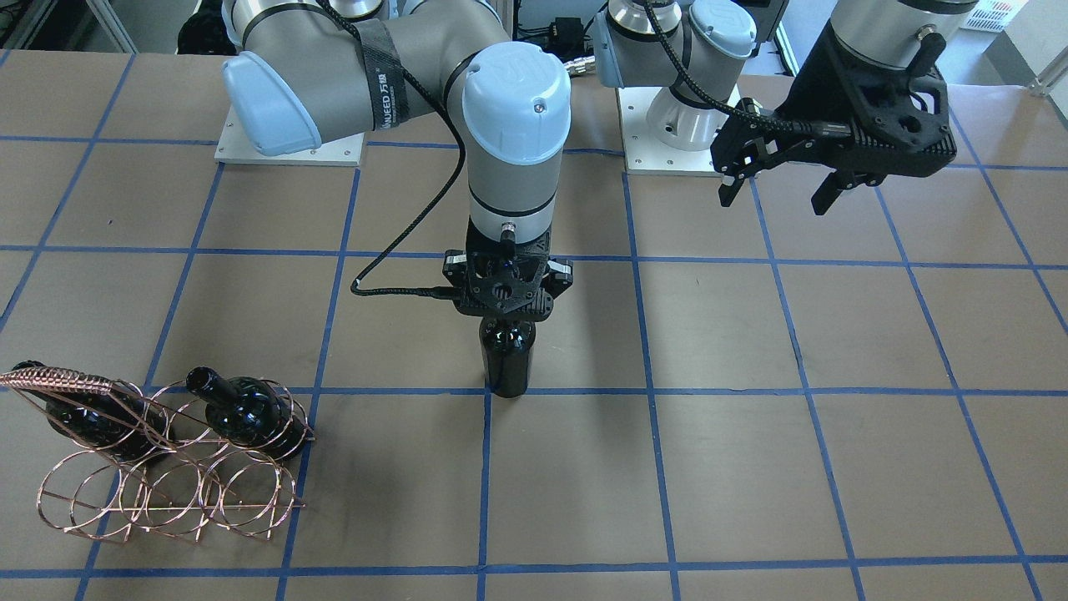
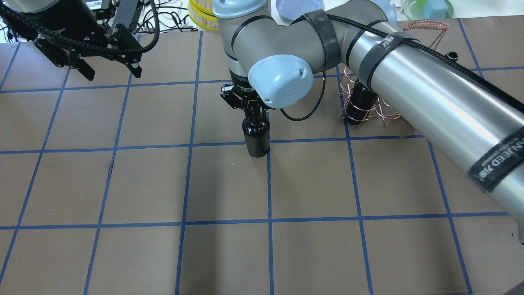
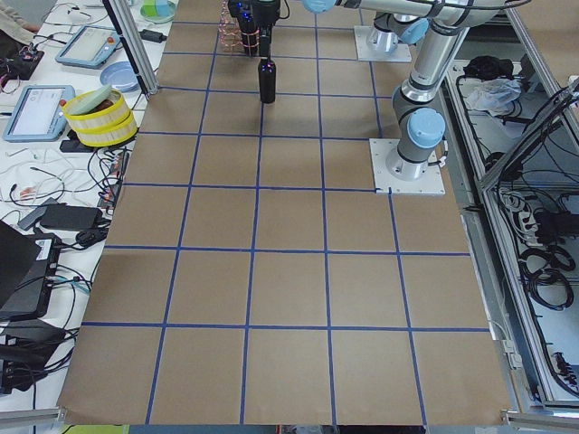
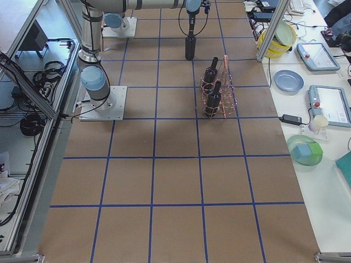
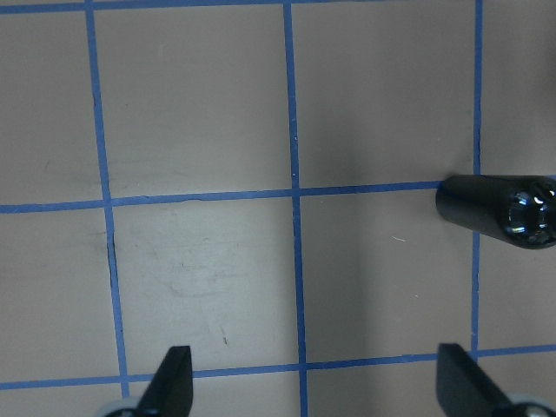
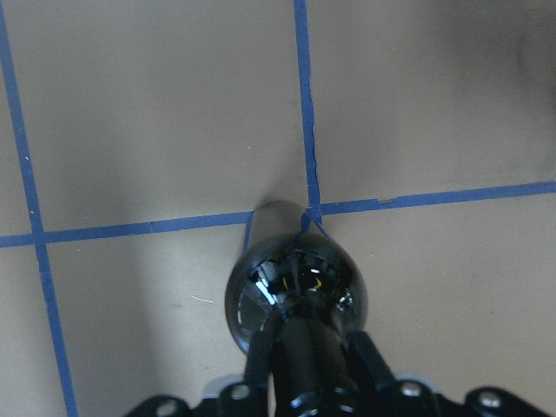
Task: Place wine into wine basket
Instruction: 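Lower the right gripper and close it around the bottle neck, then lift the bottle with the right gripper and carry it over the wire rack, then tilt and lower the bottle into the empty rack slot with the right gripper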
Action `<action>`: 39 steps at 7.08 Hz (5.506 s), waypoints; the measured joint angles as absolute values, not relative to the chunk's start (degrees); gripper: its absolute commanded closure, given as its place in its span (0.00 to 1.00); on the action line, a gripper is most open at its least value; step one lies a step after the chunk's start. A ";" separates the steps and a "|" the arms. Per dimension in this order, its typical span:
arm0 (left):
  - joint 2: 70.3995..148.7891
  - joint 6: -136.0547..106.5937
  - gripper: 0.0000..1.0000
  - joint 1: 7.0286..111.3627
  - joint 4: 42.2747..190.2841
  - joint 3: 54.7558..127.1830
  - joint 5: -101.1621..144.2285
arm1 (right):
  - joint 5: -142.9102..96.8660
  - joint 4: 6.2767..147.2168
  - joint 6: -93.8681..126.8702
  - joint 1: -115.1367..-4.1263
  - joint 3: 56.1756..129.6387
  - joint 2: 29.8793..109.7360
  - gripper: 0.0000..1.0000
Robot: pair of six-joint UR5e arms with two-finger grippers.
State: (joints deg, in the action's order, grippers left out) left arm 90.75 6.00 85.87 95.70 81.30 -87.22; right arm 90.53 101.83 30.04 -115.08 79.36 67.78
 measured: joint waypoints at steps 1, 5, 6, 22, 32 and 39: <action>90.76 6.01 0.00 85.87 95.71 81.30 -87.17 | 90.51 101.86 29.99 -115.06 79.37 67.89 0.85; 90.67 6.01 0.00 86.02 95.80 81.36 -87.28 | 90.64 99.73 28.59 -113.46 78.92 73.25 0.84; 90.64 6.00 0.00 86.04 95.83 81.35 -87.27 | 90.89 96.92 26.10 -111.63 78.83 75.84 0.84; 89.21 6.02 0.00 86.22 95.64 83.97 -87.73 | 94.66 92.13 -18.07 -81.33 73.11 77.90 0.91; 89.16 6.06 0.00 86.25 95.63 84.11 -88.02 | 93.80 93.98 -21.26 -81.04 75.44 75.97 0.93; 89.06 5.98 0.00 87.18 95.63 84.18 -88.31 | 92.85 103.57 -26.33 -79.49 82.47 73.22 0.86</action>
State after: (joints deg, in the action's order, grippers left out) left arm 89.06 5.98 87.18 95.63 84.18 -88.31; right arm 92.85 103.57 -26.33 -79.49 82.47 73.22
